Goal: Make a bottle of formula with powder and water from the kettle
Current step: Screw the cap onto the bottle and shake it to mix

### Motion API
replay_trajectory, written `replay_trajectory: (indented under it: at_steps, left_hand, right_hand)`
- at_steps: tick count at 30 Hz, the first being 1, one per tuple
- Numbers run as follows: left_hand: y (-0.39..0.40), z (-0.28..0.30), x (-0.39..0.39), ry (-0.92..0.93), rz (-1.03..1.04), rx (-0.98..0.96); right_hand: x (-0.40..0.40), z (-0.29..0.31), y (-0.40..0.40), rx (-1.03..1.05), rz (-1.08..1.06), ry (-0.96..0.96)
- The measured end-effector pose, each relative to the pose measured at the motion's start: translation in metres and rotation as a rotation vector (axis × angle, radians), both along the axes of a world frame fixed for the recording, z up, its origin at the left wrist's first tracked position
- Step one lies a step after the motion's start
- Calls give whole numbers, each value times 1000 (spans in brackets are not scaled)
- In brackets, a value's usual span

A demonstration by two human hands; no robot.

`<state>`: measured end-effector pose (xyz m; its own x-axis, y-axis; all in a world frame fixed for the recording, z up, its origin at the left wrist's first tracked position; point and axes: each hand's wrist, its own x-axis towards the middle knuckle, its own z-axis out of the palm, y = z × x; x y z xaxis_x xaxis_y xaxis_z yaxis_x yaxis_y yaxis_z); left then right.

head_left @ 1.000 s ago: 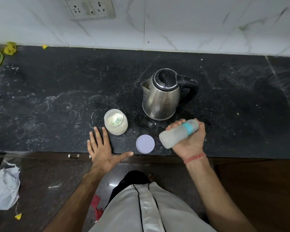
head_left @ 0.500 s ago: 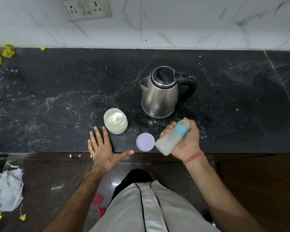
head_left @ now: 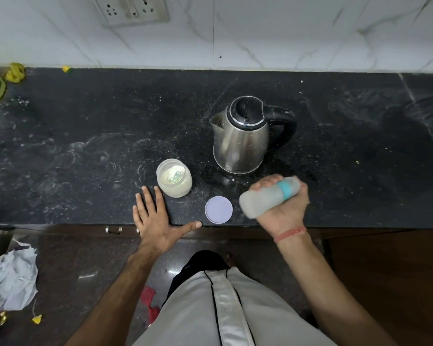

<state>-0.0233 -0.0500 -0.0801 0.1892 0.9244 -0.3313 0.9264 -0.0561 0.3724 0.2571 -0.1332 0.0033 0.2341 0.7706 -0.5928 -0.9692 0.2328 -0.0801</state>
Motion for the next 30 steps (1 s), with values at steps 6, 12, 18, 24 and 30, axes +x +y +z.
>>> replay_trajectory:
  at_steps: [6,12,18,24,30]
  left_hand:
    - [-2,1,0,-8,0,-3]
    - [-1,-1,0,-6,-2,4]
    - [-1,1,0,-6,-1,1]
    - [-1,0,0,2,-3,-7]
    - [0,-1,0,13,-2,-1]
  right_hand:
    - [-2,1,0,14,36,44]
    - [-12,2,-1,-15,190,-57]
    - [-8,-5,-7,-20,131,-57]
    - [-7,-7,-9,-7,70,13]
    - [-4,-9,-7,11,102,-21]
